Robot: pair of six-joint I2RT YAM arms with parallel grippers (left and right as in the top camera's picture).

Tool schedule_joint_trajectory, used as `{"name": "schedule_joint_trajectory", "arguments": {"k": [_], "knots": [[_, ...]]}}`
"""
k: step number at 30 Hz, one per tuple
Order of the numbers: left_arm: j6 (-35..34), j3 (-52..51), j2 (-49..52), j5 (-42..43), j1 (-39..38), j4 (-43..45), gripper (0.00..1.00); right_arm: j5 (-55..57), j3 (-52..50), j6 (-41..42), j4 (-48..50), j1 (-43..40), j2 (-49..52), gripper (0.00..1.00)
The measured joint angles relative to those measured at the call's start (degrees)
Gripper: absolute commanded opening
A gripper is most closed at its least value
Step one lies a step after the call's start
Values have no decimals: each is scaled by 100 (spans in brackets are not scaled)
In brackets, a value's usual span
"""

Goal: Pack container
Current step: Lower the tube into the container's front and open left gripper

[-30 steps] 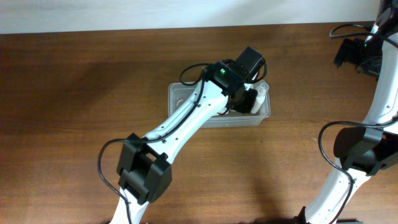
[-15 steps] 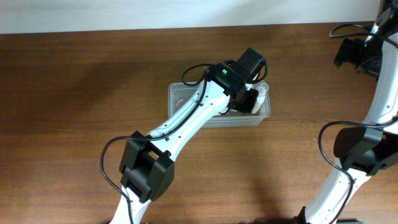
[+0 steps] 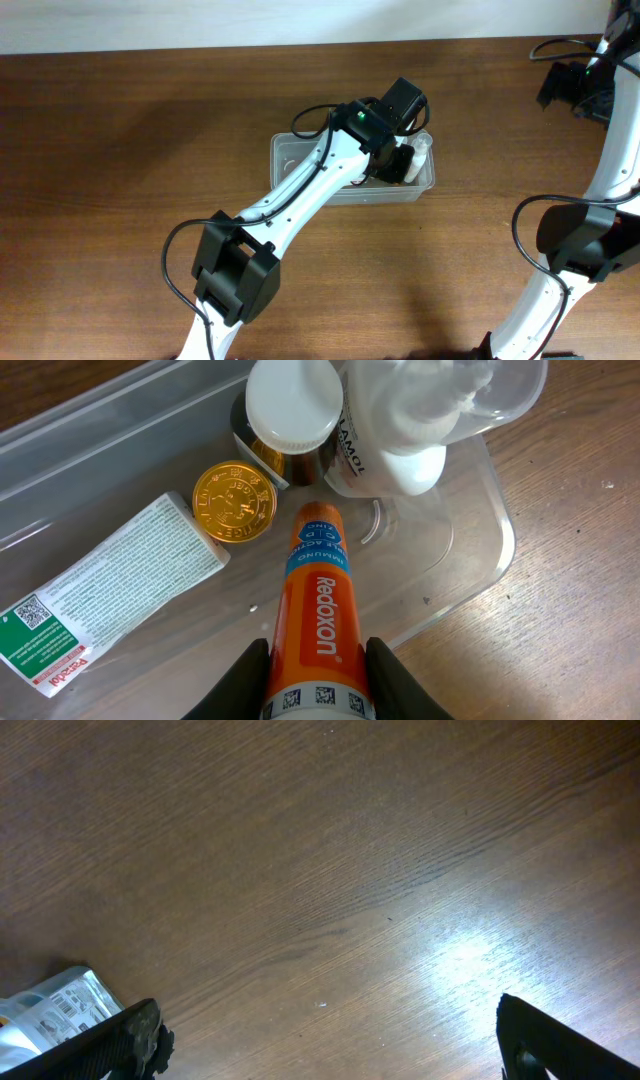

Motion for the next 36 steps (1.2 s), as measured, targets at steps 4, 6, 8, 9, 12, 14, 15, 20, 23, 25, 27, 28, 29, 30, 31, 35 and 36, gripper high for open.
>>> {"name": "schedule_joint_trajectory", "arguments": {"k": [4,6,8,9,12,14,15,20,23,25,27,28,29,30,31,35,36], "knots": [[0,0,24,0,0,0,25,0,0,0,0,0,0,98],[0,0,76,0,0,0,25,0,0,0,0,0,0,98],[0,0,164,0,0,0,25,0,0,-2,0,0,0,98],[0,0,221,0,0,0,25,0,0,0,-2,0,0,98],[0,0,337,2,0,4,26,0,0,0,0,0,0,98],[0,39,337,0,2,26,26,0,0,-2,0,0,0,98],[0,42,339,0,2,46,38,0,0,-4,-2,0,0,98],[87,42,354,0,0,116,49,0,0,0,0,0,0,98],[127,42,367,0,0,131,49,0,0,-4,0,0,0,98],[149,42,374,0,2,133,49,0,0,0,-2,0,0,98],[153,42,374,0,0,157,49,0,0,2,0,0,0,98],[153,42,374,0,0,166,49,0,0,2,0,0,0,98],[153,42,374,0,2,175,49,0,0,-2,0,0,0,98],[155,42,374,0,0,175,49,0,0,0,0,0,0,98],[155,42,374,0,0,177,49,0,0,0,0,0,0,98],[157,50,374,0,2,181,49,0,0,2,-2,0,0,98],[160,63,376,0,0,184,48,0,0,0,0,0,0,98]]}}
